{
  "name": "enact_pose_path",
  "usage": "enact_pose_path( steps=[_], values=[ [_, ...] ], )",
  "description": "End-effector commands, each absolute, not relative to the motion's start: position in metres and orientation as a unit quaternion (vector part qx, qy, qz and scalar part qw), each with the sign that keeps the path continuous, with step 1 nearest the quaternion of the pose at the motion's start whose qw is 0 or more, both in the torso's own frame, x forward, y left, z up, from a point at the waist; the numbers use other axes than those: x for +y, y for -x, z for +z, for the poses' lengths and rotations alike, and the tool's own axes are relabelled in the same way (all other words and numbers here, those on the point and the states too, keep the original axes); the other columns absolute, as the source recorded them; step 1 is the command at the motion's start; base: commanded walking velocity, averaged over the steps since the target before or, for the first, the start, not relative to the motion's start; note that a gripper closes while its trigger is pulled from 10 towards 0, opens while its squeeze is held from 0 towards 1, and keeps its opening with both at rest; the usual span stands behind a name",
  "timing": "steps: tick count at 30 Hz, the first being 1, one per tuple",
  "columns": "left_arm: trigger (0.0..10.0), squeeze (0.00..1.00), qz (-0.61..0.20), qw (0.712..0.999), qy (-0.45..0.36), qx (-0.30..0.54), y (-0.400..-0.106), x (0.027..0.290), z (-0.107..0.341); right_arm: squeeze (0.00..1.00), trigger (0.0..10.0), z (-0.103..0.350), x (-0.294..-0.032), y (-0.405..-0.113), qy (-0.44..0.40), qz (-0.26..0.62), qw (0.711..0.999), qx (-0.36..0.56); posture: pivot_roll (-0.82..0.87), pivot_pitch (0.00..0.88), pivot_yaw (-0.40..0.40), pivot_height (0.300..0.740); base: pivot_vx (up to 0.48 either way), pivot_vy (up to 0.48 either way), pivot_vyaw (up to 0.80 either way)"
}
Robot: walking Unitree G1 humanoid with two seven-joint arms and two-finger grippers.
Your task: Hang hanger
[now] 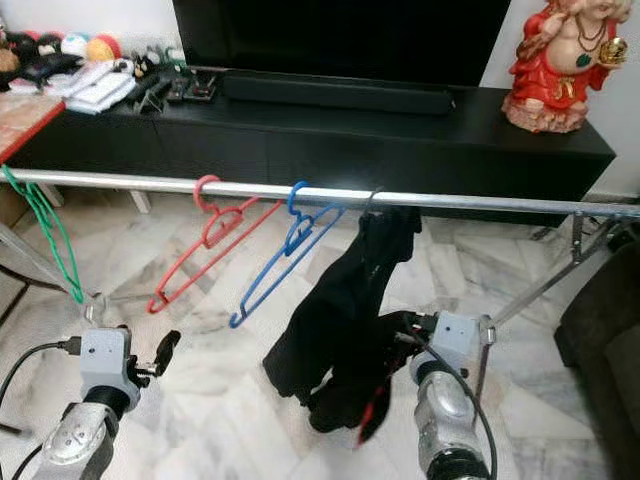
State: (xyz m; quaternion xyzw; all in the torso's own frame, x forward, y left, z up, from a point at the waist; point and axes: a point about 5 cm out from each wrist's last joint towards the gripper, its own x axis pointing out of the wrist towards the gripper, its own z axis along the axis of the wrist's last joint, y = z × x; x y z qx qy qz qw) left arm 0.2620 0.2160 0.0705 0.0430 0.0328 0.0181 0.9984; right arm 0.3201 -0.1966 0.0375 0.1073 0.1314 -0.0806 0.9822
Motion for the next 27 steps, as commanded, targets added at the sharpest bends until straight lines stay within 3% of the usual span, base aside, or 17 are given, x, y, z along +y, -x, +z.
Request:
enact_pose_path(
  steps=[1,18,21,27],
  values=[
    [10.0,0.00,0.027,0.998,-0.045,0.035,-0.2595,0.2206,0.0702,0.00,10.0,0.0384,-0.1944,-0.3208,-0.113,-0.080,0.982,0.128,0.07,0.181,-0.040,0.740,0.000,0.000,0.00],
    [10.0,0.00,0.023,0.998,-0.058,0.022,-0.2629,0.2237,0.0792,0.00,10.0,0.0345,-0.1956,-0.3194,-0.113,-0.079,0.980,0.143,0.08,0.175,-0.046,0.740,0.000,0.000,-0.08],
    [10.0,0.00,0.021,0.998,-0.057,0.024,-0.2630,0.2223,0.0781,0.00,10.0,0.0344,-0.1950,-0.3193,-0.111,-0.078,0.981,0.141,0.08,0.172,-0.045,0.740,0.000,-0.480,-0.79],
    [10.0,0.00,0.018,0.998,-0.051,0.025,-0.2626,0.2210,0.0775,0.00,10.0,0.0363,-0.1948,-0.3199,-0.115,-0.080,0.981,0.131,0.08,0.167,-0.044,0.740,0.000,-0.480,0.00]
  ],
)
